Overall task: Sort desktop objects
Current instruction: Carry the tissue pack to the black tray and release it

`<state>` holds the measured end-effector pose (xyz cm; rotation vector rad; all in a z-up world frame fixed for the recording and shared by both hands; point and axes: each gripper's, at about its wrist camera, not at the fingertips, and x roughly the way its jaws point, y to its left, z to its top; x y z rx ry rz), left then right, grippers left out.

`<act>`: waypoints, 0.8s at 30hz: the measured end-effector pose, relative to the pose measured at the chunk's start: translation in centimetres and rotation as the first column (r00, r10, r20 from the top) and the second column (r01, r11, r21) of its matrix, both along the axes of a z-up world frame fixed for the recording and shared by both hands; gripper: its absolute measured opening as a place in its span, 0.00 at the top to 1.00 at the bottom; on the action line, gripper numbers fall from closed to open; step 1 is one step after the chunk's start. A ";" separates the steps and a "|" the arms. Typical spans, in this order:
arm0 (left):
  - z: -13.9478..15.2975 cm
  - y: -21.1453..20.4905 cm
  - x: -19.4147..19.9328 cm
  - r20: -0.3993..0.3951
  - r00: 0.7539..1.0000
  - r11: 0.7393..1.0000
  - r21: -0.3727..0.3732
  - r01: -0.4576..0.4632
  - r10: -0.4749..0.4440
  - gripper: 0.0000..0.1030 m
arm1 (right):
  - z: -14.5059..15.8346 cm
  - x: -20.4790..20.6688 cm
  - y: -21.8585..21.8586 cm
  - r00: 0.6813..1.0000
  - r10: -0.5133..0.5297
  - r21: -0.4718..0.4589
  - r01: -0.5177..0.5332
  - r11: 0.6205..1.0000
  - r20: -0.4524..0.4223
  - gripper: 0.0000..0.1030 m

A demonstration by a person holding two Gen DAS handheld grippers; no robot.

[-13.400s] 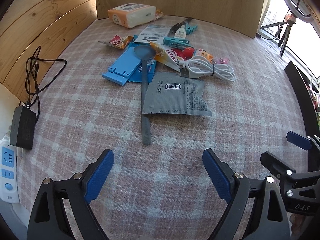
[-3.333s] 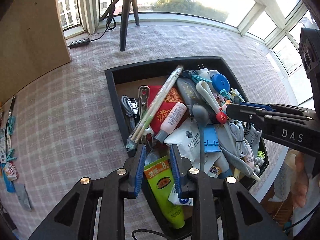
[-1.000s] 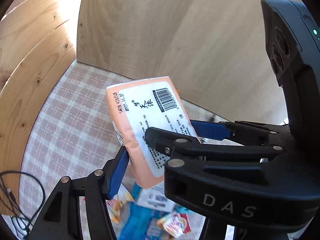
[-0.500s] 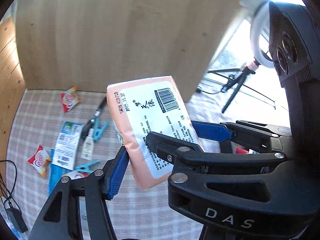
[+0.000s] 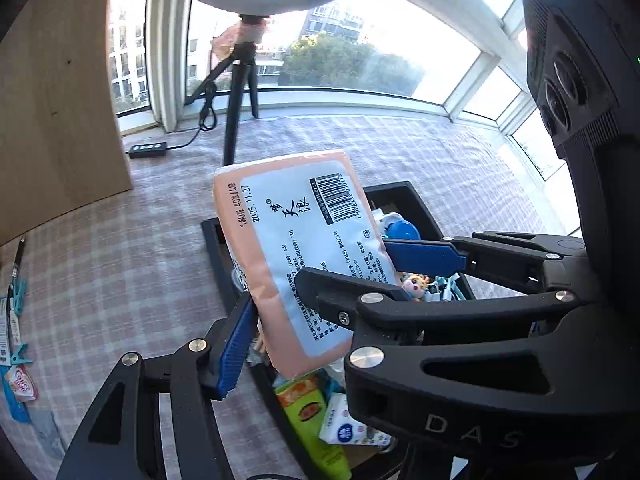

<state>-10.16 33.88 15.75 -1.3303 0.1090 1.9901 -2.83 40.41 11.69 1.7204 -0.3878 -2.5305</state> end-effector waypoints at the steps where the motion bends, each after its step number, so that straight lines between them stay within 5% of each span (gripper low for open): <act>1: 0.0 1.1 0.7 -0.001 1.000 1.000 -0.001 0.021 -0.021 0.47 | 0.0 0.9 1.4 1.000 -0.017 0.004 0.017 1.000 0.003 0.49; 14: -0.3 8.4 6.3 0.033 0.984 0.983 -0.039 0.178 -0.176 0.49 | -0.4 8.0 10.5 0.992 -0.123 0.043 0.121 0.992 0.041 0.49; 24: -0.2 4.0 4.8 0.007 0.998 0.994 -0.085 0.069 -0.068 0.52 | 0.3 9.2 10.9 0.990 -0.137 0.036 0.136 0.990 0.018 0.49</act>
